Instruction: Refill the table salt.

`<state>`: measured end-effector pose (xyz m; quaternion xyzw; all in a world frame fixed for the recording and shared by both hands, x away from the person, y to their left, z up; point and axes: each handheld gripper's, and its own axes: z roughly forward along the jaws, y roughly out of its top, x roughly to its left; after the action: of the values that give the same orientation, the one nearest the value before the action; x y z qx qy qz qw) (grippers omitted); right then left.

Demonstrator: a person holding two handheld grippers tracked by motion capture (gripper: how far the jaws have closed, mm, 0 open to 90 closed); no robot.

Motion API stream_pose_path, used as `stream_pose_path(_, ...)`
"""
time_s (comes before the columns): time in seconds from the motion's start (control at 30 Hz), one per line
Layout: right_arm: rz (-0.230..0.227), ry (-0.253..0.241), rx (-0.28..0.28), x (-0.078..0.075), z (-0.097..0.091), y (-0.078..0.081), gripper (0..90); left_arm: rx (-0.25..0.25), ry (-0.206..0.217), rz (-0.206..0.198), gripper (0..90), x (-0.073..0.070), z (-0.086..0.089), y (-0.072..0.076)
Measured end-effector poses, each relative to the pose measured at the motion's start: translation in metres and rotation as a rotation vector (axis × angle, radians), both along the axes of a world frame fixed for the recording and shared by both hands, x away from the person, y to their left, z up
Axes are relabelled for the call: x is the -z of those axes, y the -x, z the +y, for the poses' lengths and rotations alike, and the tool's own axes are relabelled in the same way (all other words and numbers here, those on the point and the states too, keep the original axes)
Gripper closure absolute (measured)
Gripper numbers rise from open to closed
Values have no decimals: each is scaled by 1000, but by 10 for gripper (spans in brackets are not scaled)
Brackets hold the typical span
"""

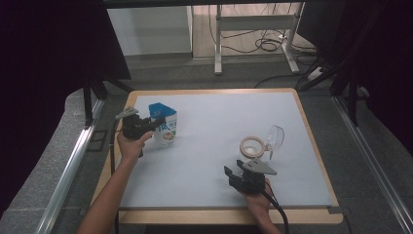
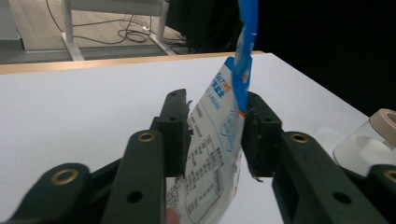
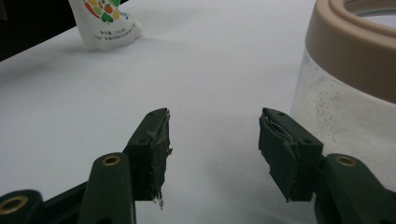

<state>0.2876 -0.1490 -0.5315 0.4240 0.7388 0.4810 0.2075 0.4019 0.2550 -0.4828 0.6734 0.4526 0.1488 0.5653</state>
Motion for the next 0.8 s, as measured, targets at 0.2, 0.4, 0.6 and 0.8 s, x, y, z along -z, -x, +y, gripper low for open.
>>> stream_pose_path(0.2, 2, -1, 0, 0, 0, 0, 436, 0, -2, 1, 486, 1, 0, 0)
stream_pose_path(0.4, 2, -1, 2, 0, 0, 0, 436, 18, -18, 7, 411, 3, -3, 1)
stream_pose_path(0.6, 1, -2, 3, 0, -1, 0, 433, 23, -32, 9, 373, 4, -6, 5)
stream_pose_path(0.8, -3, -4, 3, -1, -1, 0, 433, 37, -59, 13, 342, 6, -6, 15)
